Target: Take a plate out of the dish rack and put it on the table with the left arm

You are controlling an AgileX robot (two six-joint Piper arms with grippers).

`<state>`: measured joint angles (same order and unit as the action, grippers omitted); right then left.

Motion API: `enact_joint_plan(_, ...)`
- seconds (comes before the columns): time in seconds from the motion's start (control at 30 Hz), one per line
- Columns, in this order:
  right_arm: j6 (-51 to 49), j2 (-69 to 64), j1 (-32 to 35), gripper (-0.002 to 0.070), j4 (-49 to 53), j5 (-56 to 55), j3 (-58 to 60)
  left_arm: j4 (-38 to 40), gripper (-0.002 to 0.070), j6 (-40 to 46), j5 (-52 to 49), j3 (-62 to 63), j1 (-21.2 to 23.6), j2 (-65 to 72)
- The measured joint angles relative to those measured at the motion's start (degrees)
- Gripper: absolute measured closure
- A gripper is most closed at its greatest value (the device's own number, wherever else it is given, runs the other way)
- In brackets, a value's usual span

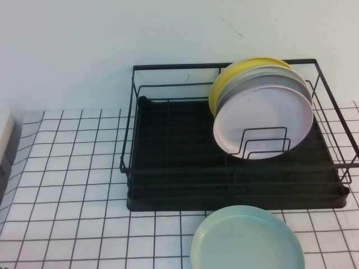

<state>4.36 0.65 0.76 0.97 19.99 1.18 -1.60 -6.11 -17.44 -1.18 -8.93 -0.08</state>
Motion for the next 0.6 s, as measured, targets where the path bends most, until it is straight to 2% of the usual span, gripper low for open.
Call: enact_joint_plan(0.6, 0.00, 0.00, 0.00, 0.0678, 0.00, 0.00, 0.00, -0.11, 0.0678, 1.66, -0.15, 0.00, 0.00, 0.00)
